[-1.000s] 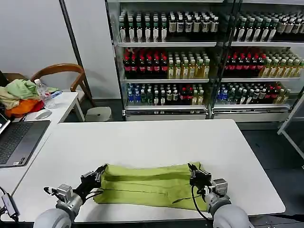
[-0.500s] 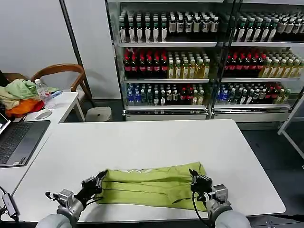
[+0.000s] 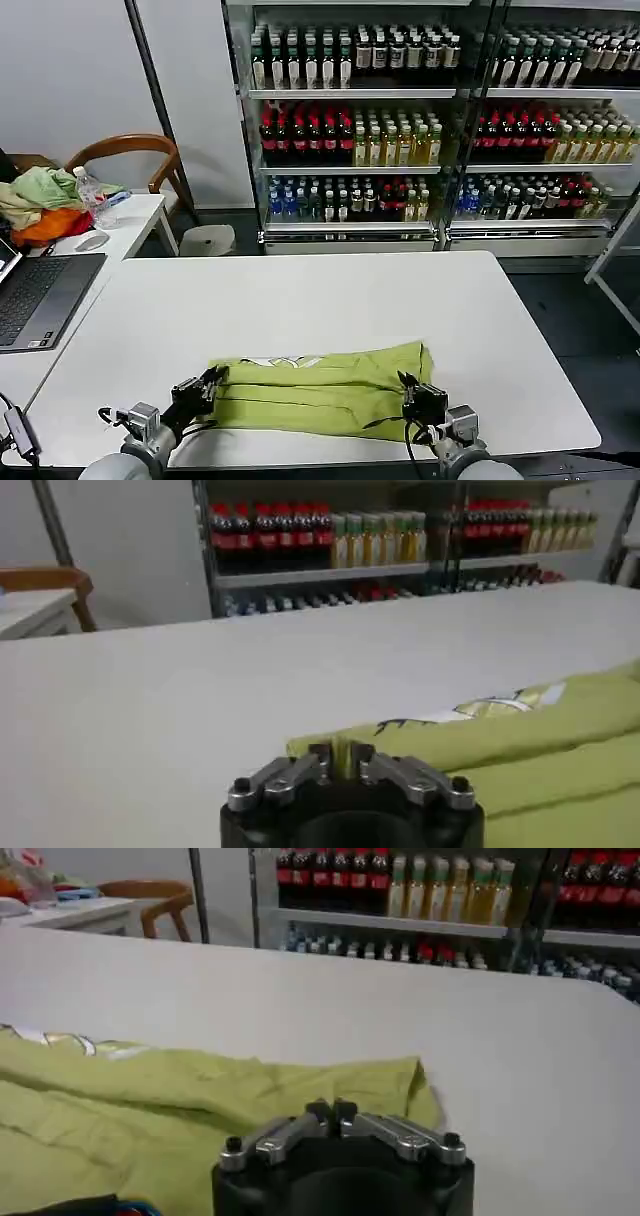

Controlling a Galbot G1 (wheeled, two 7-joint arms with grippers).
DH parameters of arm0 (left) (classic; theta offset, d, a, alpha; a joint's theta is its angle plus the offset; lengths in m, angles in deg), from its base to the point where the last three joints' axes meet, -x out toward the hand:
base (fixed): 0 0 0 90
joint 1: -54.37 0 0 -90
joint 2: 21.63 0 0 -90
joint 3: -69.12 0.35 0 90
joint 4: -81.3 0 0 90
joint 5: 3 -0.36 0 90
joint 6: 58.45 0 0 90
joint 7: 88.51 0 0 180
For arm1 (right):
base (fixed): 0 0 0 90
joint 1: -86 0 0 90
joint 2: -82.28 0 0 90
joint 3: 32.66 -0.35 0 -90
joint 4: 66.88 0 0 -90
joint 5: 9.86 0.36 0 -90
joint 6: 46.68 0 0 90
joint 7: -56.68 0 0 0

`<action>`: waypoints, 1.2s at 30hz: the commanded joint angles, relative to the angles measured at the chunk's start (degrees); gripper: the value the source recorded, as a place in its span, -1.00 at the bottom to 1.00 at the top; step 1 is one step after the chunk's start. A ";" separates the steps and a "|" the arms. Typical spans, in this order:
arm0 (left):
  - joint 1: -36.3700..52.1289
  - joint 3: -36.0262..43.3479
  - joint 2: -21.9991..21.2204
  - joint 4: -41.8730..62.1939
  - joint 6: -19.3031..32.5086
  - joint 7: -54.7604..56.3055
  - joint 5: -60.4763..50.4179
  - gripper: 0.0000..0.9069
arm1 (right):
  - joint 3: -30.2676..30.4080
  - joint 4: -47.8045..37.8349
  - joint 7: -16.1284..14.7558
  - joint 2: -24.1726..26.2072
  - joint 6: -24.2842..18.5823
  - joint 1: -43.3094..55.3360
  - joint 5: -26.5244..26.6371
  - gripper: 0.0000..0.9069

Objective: Fold and organize the clothes.

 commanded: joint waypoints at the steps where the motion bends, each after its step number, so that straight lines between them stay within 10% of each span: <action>1: -1.28 -0.82 -0.18 -8.57 -6.10 12.10 5.12 1.00 | -1.20 2.22 -0.04 -0.07 -2.43 -2.24 -2.46 1.00; 9: -1.26 5.00 -3.28 -10.29 -7.78 31.46 12.95 1.00 | -2.20 3.98 0.03 -1.17 -4.67 -2.84 -5.88 1.00; 23: 0.10 7.82 -6.85 -7.42 -7.63 33.94 13.93 1.00 | -2.65 2.92 0.67 -1.70 -4.83 -1.56 -6.06 1.00; 25: 0.22 8.24 -7.36 -7.04 -7.37 34.10 13.91 -0.89 | -2.74 2.91 0.78 -1.73 -4.86 -1.69 -6.13 1.00; 36: 0.02 9.77 -8.26 -6.58 -7.66 32.90 11.81 -0.91 | -2.74 2.18 1.45 -1.80 -5.10 -1.74 -6.09 1.00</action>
